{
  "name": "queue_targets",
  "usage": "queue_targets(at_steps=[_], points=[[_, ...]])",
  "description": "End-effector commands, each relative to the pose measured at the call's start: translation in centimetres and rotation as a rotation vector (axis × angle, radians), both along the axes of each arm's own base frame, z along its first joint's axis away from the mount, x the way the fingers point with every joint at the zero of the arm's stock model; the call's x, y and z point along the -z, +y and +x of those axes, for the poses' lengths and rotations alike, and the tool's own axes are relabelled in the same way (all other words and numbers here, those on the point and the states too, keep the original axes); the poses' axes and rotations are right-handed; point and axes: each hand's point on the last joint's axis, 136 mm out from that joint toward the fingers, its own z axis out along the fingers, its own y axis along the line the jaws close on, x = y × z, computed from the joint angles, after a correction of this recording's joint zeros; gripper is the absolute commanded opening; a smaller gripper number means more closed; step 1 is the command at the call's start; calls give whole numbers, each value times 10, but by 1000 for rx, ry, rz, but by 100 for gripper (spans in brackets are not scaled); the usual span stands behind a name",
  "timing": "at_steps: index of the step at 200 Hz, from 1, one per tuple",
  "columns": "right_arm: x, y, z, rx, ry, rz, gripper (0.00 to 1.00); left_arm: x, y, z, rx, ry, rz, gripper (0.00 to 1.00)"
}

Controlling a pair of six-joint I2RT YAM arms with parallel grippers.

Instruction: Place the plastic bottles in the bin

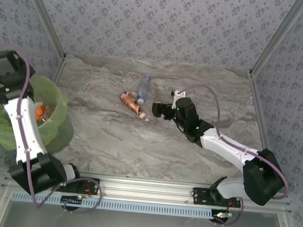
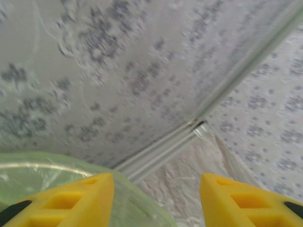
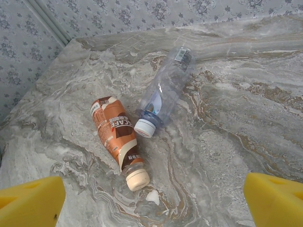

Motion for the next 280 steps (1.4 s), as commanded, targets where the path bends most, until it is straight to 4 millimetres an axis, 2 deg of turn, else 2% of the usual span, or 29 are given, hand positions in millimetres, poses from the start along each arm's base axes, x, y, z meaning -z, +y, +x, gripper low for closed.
queue_targets(at_steps=[1,19,31,68,98,166,195,217,220,227,250,280], points=[[-12,2,2,7,-22,0,99,53,-20,-15,3,65,-137,51],[-10,1,1,3,-15,-10,99,58,-25,-19,22,78,-138,51],[-7,1,2,-13,-4,-17,99,45,-30,-21,54,65,-120,53],[12,8,10,-67,62,-56,99,-1,-50,-31,137,-1,-69,68],[27,24,13,-136,90,-83,99,-15,-73,-30,239,-59,-101,75],[73,63,17,-240,157,-190,99,-23,-145,-10,551,-147,-239,87],[94,80,23,-274,177,-258,99,-24,-171,-3,686,-198,-305,95],[111,92,25,-314,176,-300,96,-24,-180,-3,733,-230,-331,98],[103,99,30,-320,157,-292,96,-23,-181,-3,737,-232,-334,98],[105,103,32,-331,159,-304,93,-22,-183,-5,743,-237,-338,98],[120,110,40,-333,192,-345,84,-19,-189,-12,765,-250,-343,99],[140,118,41,-336,246,-399,77,-22,-198,-22,807,-260,-329,99]])
